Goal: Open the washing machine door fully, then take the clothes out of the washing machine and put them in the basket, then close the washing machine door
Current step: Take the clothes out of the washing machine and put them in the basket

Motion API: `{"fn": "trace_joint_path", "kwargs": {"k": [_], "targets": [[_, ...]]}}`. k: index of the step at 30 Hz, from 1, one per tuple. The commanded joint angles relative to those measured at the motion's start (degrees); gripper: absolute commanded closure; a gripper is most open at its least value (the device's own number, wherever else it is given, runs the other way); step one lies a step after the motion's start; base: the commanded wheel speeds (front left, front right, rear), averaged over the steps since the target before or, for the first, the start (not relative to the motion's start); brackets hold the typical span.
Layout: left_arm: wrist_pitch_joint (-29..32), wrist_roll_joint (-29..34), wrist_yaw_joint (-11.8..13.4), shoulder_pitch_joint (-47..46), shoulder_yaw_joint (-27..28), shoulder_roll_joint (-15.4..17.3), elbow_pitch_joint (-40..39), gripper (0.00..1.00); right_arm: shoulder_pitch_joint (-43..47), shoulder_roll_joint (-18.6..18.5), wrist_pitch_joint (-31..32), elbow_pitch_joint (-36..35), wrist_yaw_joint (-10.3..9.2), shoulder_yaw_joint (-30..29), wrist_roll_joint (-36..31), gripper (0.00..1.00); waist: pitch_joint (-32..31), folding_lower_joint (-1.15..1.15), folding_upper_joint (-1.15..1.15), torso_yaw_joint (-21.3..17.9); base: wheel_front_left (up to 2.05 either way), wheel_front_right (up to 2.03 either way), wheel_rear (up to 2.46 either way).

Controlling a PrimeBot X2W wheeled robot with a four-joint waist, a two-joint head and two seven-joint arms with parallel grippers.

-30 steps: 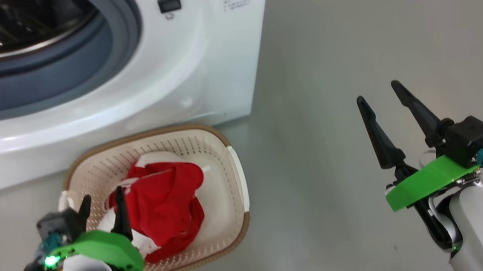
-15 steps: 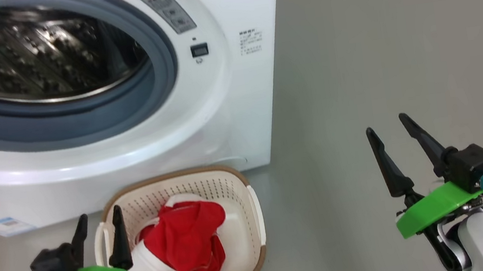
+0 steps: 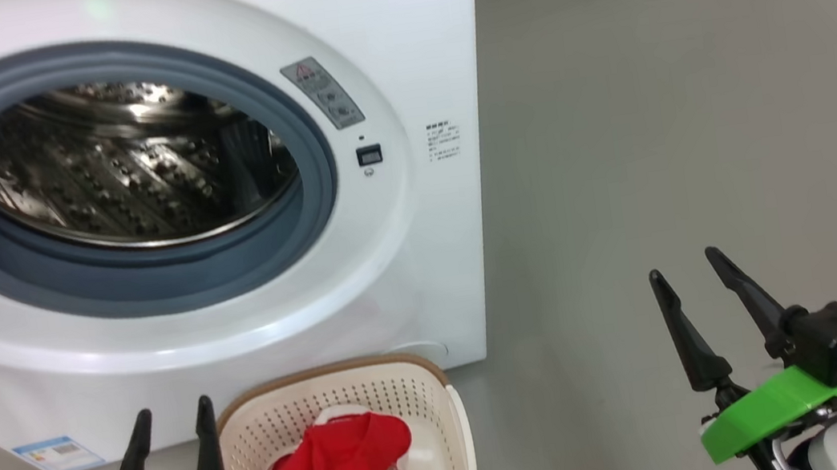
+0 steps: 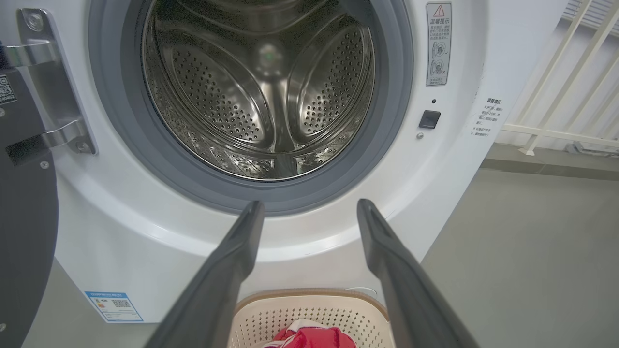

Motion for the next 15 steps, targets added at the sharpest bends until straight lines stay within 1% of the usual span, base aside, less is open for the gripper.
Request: {"fn": "trace_joint_path", "kwargs": {"k": [1,5,8,15], "targets": [[-0.7,0.5,-0.4,0.3,2.1,0.7,-2.5,0.0,0.1,0.0,-0.4,-2.1,0.36,0.6,0.0,0.0,-2.1,0.0,0.0,0.0,0.0,0.0,0.0],[-0.7,0.9,-0.6,2.8,2.9,0.6,-5.7,0.0,1.6,-0.1,-0.4,-4.1,0.36,0.1,-0.1,0.0,-2.8,0.0,0.0,0.0,0.0,0.0,0.0],[-0.7,0.4,-0.6,5.4,3.3,0.5,-9.7,0.0,2.8,-0.3,-0.4,-5.9,0.36,-0.7,0.1,0.0,-3.6,0.0,0.0,0.2,0.0,0.0,0.0],[-0.7,0.3,-0.7,9.5,2.5,0.3,-15.1,0.0,5.1,-0.9,-0.4,-8.1,0.36,-1.4,0.5,0.0,-4.7,0.0,0.0,0.2,0.0,0.0,0.0]]}}
